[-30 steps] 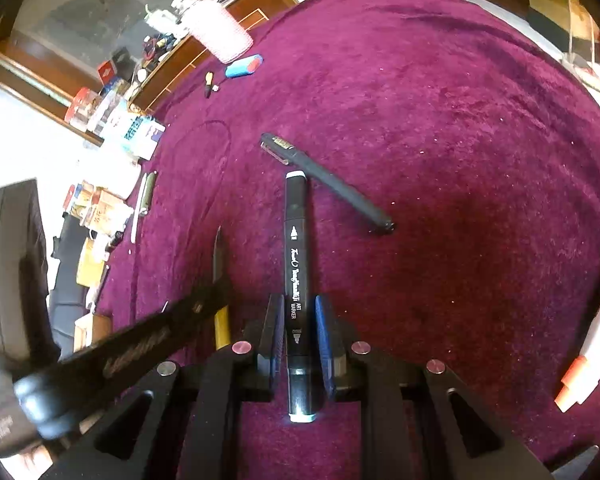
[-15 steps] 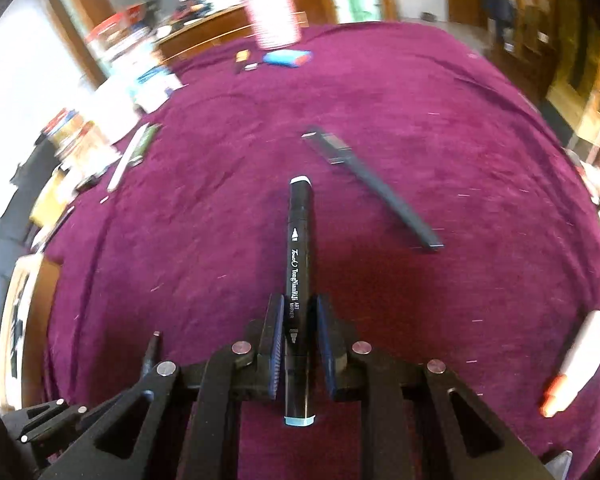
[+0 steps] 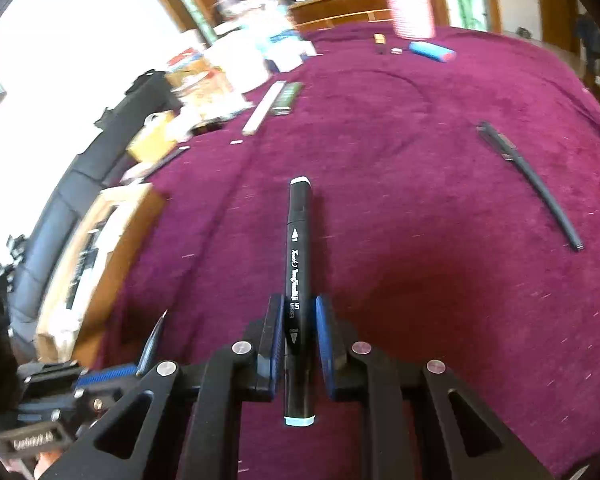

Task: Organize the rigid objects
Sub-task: 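Lower the yellow pencil into the tray with the left gripper while the right gripper releases the black marker there, then move both open grippers back over the table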

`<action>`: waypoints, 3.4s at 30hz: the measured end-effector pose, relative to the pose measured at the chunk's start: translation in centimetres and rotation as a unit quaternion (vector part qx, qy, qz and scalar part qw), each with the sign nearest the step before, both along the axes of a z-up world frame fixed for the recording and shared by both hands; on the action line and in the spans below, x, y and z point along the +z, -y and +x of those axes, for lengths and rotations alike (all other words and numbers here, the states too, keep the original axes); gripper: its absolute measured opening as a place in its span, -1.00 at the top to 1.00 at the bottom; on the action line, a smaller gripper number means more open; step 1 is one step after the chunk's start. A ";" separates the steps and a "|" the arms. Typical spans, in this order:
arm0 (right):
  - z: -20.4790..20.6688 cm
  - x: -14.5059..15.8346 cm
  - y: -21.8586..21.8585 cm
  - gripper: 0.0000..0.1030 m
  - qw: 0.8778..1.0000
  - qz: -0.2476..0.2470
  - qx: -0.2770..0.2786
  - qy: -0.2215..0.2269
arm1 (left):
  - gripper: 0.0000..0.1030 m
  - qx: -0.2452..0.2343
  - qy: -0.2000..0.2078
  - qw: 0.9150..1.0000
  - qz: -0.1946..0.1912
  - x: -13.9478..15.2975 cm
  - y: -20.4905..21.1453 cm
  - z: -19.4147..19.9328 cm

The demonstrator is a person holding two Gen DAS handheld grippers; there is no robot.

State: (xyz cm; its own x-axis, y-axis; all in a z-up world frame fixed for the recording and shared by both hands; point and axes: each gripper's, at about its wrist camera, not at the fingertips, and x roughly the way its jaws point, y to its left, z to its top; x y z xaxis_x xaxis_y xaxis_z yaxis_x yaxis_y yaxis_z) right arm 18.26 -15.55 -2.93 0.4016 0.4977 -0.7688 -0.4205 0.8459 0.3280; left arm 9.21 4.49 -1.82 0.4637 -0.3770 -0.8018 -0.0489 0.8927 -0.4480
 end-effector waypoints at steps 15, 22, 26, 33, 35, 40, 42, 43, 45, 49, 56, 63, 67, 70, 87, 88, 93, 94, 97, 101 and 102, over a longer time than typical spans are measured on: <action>-8.0 4.1 -14.9 0.66 0.990 0.066 0.123 0.016 | 0.85 0.099 0.047 0.994 -0.030 4.5 -12.1 -5.6; -7.3 2.0 -20.0 0.65 0.989 0.046 0.141 -0.013 | 0.85 0.159 0.036 0.986 -0.028 3.3 -17.7 -5.8; -6.7 1.0 -22.2 0.65 0.989 0.034 0.142 -0.023 | 0.85 0.179 0.030 0.983 -0.029 2.5 -20.0 -5.1; -5.7 0.0 -24.4 0.65 0.991 0.004 0.133 -0.016 | 0.84 0.189 0.013 0.982 -0.025 0.6 -21.2 -2.9; -5.4 -0.2 -24.7 0.65 0.991 -0.002 0.134 -0.011 | 0.85 0.191 0.011 0.982 -0.011 0.2 -21.1 -2.4; -5.0 -0.6 -25.4 0.65 0.991 -0.013 0.132 -0.012 | 0.84 0.187 0.002 0.982 -0.005 -0.4 -21.4 -1.6; -4.9 -0.7 -25.8 0.65 0.991 -0.023 0.129 -0.004 | 0.85 0.185 -0.001 0.983 -0.002 -0.4 -21.5 -1.3; -5.0 -0.8 -25.8 0.65 0.991 -0.023 0.130 -0.005 | 0.85 0.183 -0.003 0.983 0.001 -0.5 -21.5 -1.2; -5.1 -0.9 -25.8 0.65 0.991 -0.023 0.132 -0.008 | 0.84 0.182 -0.006 0.983 0.006 -0.6 -21.5 -1.0; -5.2 -1.0 -26.2 0.65 0.990 -0.031 0.134 0.003 | 0.84 0.185 -0.018 0.983 0.005 -1.1 -21.6 -0.8; -5.5 -0.9 -26.6 0.64 0.990 -0.047 0.133 0.016 | 0.84 0.179 -0.027 0.983 0.020 -1.2 -21.1 -0.4; -5.7 -0.9 -26.6 0.63 0.989 -0.047 0.135 0.021 | 0.84 0.182 -0.025 0.983 0.013 -1.2 -21.1 -0.6; -5.6 -0.9 -26.3 0.34 0.989 -0.031 0.143 0.016 | 0.83 0.185 -0.026 0.982 -0.003 -1.3 -21.3 -0.9; -5.9 -0.7 -25.8 0.18 0.989 -0.014 0.145 0.013 | 0.73 0.188 -0.015 0.982 -0.009 -0.8 -21.3 -1.5; -6.8 3.6 -12.6 -0.06 0.990 0.053 0.115 0.058 | -0.22 0.113 0.067 0.991 0.016 4.6 -10.1 -2.7; -6.7 3.6 -11.4 -0.07 0.992 0.051 0.101 0.056 | -0.22 0.104 0.067 0.992 0.017 4.7 -8.9 -2.4; -5.8 3.8 -3.9 -0.06 0.997 0.049 0.006 0.054 | -0.22 0.067 0.062 0.996 0.016 5.0 -4.1 -0.4; -5.4 3.9 -2.4 -0.06 0.997 0.048 -0.015 0.054 | -0.22 0.059 0.061 0.996 0.017 5.0 -3.0 0.1; -4.0 4.1 2.5 -0.06 0.994 0.049 -0.082 0.053 | -0.22 0.031 0.057 0.998 0.014 4.9 0.5 1.8; -2.6 3.8 8.7 -0.05 0.982 0.046 -0.175 0.044 | -0.22 0.002 0.053 0.998 0.018 4.6 4.1 3.6; -2.3 3.6 9.9 -0.05 0.979 0.043 -0.195 0.041 | -0.22 -0.002 0.050 0.999 0.018 4.5 4.7 3.8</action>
